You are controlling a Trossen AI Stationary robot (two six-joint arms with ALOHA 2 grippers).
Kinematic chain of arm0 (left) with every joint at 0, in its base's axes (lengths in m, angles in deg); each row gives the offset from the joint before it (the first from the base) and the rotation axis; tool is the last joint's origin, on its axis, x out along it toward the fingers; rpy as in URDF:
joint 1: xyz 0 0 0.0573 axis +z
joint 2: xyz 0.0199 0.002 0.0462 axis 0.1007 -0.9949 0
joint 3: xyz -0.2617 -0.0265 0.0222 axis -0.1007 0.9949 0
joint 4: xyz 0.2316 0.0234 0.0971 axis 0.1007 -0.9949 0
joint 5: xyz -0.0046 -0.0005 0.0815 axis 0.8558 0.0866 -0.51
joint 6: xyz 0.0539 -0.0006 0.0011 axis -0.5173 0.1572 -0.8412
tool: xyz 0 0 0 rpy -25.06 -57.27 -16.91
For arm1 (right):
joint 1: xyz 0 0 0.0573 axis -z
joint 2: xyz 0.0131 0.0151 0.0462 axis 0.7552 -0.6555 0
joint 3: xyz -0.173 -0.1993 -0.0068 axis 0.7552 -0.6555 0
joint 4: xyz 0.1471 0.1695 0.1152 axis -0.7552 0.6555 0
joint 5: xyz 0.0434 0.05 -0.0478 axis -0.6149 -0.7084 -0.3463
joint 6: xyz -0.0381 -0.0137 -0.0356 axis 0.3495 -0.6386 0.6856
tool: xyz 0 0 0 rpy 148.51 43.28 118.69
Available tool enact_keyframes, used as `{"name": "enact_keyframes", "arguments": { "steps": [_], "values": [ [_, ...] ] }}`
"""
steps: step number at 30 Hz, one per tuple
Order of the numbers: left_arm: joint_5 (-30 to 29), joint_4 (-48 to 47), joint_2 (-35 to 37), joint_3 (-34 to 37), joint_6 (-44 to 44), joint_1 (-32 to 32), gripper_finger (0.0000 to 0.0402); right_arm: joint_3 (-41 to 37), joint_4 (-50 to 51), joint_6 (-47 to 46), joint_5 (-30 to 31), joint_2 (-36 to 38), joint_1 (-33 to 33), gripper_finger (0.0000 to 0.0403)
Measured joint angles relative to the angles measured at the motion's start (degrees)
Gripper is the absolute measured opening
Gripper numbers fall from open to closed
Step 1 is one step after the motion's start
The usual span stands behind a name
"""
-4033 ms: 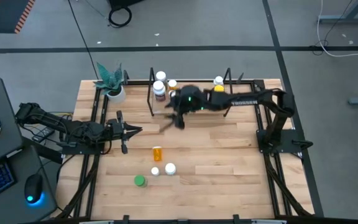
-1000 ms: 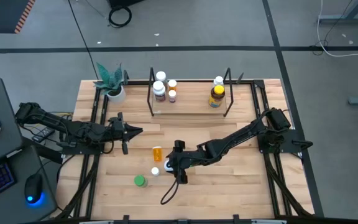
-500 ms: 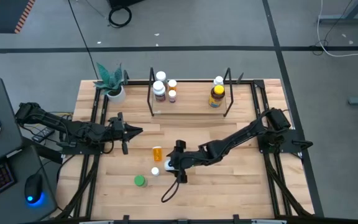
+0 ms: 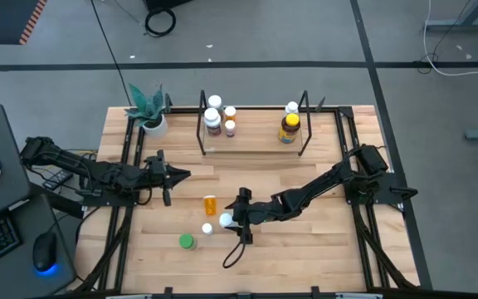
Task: Pick and place medicine bottles onto shelf by color
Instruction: Put the right white pill bottle on the shelf
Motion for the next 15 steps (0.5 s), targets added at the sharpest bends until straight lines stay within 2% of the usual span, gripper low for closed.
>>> {"name": "enact_keyframes", "arguments": {
  "steps": [15],
  "values": [
    [0.00, -0.02, 0.00, 0.00, -0.01, 0.00, 0.0031, -0.21, -2.47, 1.37, -2.87, -1.07, 0.78, 0.0299]
  ]
}}
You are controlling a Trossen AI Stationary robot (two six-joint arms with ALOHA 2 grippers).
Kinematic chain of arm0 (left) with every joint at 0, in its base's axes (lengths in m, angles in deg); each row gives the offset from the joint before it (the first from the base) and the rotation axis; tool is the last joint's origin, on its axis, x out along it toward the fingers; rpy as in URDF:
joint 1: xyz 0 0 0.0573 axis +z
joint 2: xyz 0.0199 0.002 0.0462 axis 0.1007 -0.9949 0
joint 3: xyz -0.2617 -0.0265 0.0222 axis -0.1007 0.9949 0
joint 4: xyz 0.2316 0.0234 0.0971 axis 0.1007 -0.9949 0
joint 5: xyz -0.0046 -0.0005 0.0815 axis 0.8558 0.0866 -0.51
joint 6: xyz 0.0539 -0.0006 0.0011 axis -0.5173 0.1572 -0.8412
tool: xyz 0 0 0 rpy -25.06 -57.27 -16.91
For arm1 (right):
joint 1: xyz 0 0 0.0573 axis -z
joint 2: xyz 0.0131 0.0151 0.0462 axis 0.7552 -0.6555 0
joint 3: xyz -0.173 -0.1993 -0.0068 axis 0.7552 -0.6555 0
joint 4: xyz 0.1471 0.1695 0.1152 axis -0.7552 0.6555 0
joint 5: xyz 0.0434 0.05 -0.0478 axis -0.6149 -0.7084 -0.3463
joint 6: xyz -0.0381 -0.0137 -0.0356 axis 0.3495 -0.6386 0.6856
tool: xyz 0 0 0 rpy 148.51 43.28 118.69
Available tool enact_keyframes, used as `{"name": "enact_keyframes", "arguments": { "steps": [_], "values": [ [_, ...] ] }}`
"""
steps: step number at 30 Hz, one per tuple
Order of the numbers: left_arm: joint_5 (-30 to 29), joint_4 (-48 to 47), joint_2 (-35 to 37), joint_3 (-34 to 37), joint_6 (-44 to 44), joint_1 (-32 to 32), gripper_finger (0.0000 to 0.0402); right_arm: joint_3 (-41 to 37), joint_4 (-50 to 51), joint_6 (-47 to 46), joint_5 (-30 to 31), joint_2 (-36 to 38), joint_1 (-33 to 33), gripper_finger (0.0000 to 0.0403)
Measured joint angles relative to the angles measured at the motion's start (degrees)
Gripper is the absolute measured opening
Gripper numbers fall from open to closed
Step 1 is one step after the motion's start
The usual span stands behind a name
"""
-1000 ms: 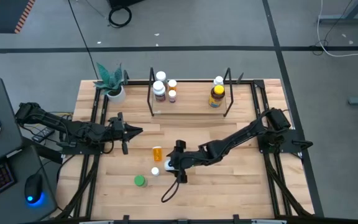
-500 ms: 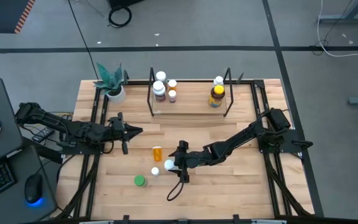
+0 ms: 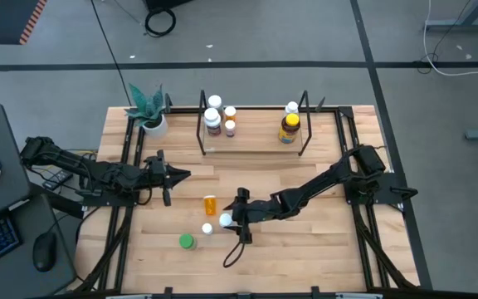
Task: Pick and place medicine bottles onto shelf by color
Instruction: Put the right white pill bottle on the shelf
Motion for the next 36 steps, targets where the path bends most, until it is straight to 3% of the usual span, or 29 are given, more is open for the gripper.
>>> {"name": "enact_keyframes", "arguments": {
  "steps": [15, 29, 36],
  "values": [
    [0.00, 0.02, -0.01, 0.00, 0.01, 0.00, 0.0033, 0.23, -3.36, -0.11, -0.06, -2.66, 0.25, 0.0294],
    [0.00, 0.00, -0.01, 0.00, 0.01, 0.00, 0.0040, 0.23, -2.83, -0.30, -0.34, -2.66, 0.34, 0.0225],
    [0.02, 0.00, -0.01, 0.02, -0.01, 0.00, 0.0033, 0.23, -2.22, -0.30, -0.36, -2.27, 0.37, 0.0220]
  ]
}}
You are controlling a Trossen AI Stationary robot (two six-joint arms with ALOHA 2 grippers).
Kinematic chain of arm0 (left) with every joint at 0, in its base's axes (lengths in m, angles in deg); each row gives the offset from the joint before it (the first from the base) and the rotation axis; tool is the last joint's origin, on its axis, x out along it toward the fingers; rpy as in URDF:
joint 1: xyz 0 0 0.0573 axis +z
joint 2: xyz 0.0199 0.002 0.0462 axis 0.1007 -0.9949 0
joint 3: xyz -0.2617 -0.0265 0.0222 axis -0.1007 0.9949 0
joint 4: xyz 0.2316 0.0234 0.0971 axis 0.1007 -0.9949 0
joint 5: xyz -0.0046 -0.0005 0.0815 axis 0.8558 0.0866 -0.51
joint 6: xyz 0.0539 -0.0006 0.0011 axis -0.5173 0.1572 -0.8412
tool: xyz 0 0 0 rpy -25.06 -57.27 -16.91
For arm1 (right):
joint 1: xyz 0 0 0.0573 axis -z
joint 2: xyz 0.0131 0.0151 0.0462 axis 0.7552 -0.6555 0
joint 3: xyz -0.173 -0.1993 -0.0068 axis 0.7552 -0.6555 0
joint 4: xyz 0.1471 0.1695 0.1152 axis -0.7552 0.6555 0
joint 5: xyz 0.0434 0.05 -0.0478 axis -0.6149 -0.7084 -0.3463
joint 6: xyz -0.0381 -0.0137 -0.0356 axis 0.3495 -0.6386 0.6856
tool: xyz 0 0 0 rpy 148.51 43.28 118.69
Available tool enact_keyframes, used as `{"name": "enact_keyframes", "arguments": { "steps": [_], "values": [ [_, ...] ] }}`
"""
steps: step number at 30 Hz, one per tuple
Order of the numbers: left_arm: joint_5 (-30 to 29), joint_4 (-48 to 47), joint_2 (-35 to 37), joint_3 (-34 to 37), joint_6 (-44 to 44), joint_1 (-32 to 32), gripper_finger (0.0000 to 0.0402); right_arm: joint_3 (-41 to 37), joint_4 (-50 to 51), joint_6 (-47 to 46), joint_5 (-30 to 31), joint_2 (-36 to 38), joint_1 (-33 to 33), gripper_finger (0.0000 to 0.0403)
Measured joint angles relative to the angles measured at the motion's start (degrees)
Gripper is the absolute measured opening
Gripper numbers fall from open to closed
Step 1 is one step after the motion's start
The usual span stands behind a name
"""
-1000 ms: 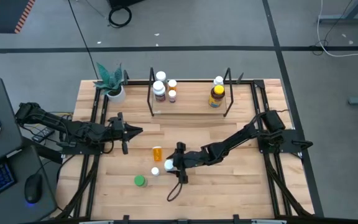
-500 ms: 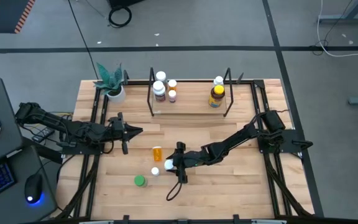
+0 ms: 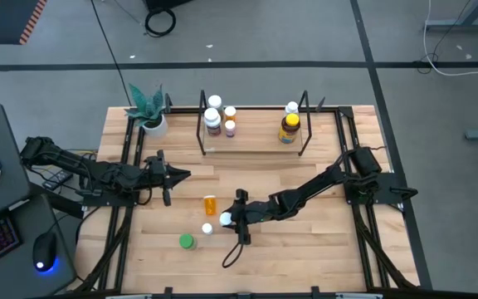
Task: Pick and place medicine bottles onto shelf by color
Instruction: Put the right white pill bottle on the shelf
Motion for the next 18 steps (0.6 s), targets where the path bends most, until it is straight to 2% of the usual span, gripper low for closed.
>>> {"name": "enact_keyframes", "arguments": {
  "steps": [18],
  "values": [
    [0.00, 0.00, 0.00, 0.04, 0.04, 0.00, 0.0039, 0.00, 12.78, 3.61, 0.05, 14.45, 4.79, 0.0220]
  ]
}}
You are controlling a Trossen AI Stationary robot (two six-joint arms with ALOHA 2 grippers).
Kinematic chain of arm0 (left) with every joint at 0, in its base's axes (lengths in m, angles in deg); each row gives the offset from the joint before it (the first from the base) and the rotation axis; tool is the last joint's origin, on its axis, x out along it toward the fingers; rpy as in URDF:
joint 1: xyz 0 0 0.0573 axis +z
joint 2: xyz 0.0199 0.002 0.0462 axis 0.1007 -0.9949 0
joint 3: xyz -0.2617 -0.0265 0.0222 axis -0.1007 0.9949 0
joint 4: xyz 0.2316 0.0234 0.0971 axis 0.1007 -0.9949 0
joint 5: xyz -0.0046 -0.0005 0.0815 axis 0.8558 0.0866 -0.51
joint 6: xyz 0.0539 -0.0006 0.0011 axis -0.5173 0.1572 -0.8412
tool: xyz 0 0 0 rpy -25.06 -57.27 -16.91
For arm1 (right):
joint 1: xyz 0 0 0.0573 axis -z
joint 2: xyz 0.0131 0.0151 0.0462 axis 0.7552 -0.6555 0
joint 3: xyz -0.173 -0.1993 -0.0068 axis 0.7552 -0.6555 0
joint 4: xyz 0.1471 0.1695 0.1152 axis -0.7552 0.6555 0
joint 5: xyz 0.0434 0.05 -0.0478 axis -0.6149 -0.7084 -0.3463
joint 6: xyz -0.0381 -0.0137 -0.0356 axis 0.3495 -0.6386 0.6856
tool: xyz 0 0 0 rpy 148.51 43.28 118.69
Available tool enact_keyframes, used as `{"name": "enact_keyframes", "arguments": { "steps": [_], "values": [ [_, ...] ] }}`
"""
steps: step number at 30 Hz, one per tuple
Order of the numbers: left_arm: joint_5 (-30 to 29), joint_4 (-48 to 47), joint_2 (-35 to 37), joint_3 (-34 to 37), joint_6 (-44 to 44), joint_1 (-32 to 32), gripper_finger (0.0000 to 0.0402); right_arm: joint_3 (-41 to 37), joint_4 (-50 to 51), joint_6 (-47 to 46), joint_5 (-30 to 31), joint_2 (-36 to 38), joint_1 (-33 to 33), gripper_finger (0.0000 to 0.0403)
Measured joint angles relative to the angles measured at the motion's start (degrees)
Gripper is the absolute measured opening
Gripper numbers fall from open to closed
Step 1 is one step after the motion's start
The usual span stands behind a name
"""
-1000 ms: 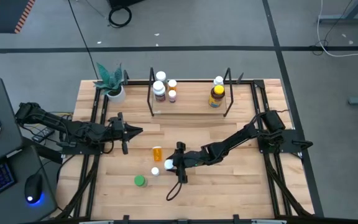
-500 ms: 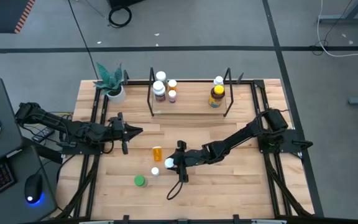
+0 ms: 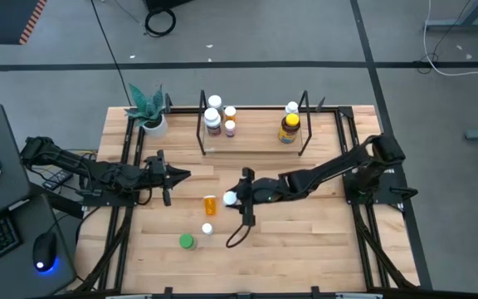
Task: Pick and place medicine bottles onto shelf by color
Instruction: Put the right white pill bottle on the shelf
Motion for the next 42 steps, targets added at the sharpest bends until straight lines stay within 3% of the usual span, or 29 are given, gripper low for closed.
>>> {"name": "enact_keyframes", "arguments": {
  "steps": [11, 26, 42],
  "values": [
    [0.00, -0.02, 0.02, 0.00, -0.04, 0.00, 0.0032, 0.00, 5.64, 2.66, 0.43, 5.42, 7.44, 0.0221],
    [0.00, 0.00, 0.00, 0.00, -0.24, 0.00, 0.0032, 0.00, 7.14, 4.83, 0.44, 5.73, 20.80, 0.0221],
    [-0.06, 1.54, 0.02, 0.00, -15.49, 0.00, 0.0039, 0.04, 5.82, 4.97, -1.64, 5.71, 34.06, 0.0221]
  ]
}}
